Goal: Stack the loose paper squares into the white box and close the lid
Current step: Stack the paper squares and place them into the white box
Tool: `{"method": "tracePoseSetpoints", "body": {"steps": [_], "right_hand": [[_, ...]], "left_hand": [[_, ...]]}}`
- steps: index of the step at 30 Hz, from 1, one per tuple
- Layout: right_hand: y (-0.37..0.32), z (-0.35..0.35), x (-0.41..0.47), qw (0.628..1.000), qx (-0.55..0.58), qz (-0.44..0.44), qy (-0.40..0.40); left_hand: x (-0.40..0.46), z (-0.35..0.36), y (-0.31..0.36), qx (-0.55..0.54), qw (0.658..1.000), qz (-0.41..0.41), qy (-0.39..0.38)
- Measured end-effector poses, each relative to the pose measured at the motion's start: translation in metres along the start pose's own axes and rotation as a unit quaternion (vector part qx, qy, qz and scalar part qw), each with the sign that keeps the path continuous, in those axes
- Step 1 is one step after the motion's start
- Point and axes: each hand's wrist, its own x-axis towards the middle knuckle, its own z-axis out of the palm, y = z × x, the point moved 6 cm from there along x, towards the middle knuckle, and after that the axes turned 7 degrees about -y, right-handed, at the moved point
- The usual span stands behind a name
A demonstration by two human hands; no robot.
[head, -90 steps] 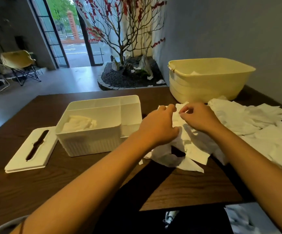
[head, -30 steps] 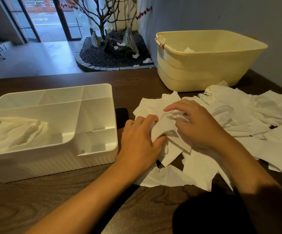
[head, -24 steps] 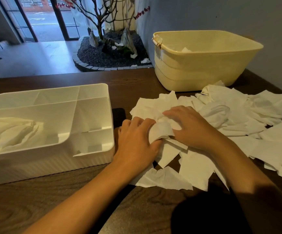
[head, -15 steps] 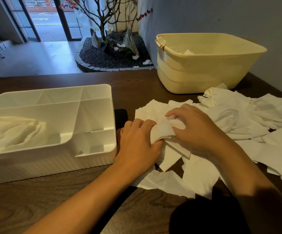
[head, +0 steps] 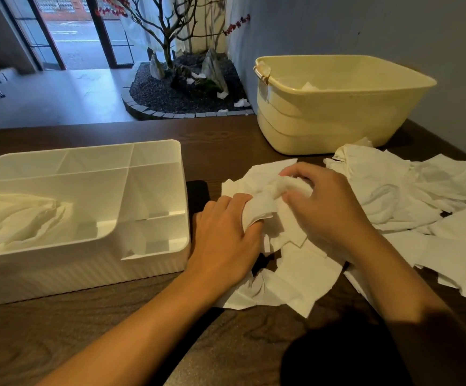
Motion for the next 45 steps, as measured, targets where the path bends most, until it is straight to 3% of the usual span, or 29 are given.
{"method": "tracePoseSetpoints", "body": {"steps": [5,8,11,13,16,18,21,27,31,34,37,41,45], "right_hand": [[-0.009,-0.006,-0.001,0.995,0.065,-0.046,0.06],[-0.004,-0.009,0.003,0.988,0.139,-0.019,0.061],[0.001,-0.003,0.005,0.978,0.208,0.014,0.001],[0.001,0.004,0.002,0.967,0.239,0.03,-0.079],[-0.002,0.008,-0.001,0.97,0.166,0.024,-0.175],[0.0,0.003,0.002,0.979,0.145,0.024,-0.142],[0.001,-0.009,0.006,0.977,0.206,0.01,-0.048],[-0.004,-0.035,0.002,0.946,0.306,-0.031,0.1],[0.003,-0.041,0.002,0.954,0.264,-0.003,0.14],[0.015,-0.035,0.009,0.992,0.096,0.039,0.072],[0.015,-0.027,0.01,0.995,-0.087,0.029,0.028],[-0.004,-0.022,0.0,0.994,-0.102,-0.03,-0.038],[-0.006,-0.009,-0.012,0.964,-0.147,-0.016,-0.221]], "left_hand": [[-0.003,-0.002,0.001,-0.061,0.998,0.018,0.01],[-0.001,-0.006,0.007,-0.084,0.996,0.041,0.013],[0.0,-0.008,0.009,-0.098,0.993,0.058,0.012],[0.001,-0.006,0.005,-0.1,0.993,0.054,0.009],[0.003,-0.003,-0.001,-0.104,0.994,0.034,0.009],[0.005,-0.003,-0.003,-0.106,0.994,0.026,0.014],[0.008,-0.005,0.0,-0.131,0.991,0.027,0.023],[0.028,-0.022,0.023,-0.217,0.972,0.033,0.083],[0.047,-0.025,0.039,-0.24,0.967,0.018,0.085],[0.049,-0.019,0.038,-0.16,0.987,0.007,0.014],[0.038,-0.019,0.034,-0.073,0.997,0.009,-0.036],[0.012,-0.019,0.03,0.055,0.996,0.021,-0.069],[-0.008,-0.014,0.023,0.104,0.986,-0.003,-0.127]]}}
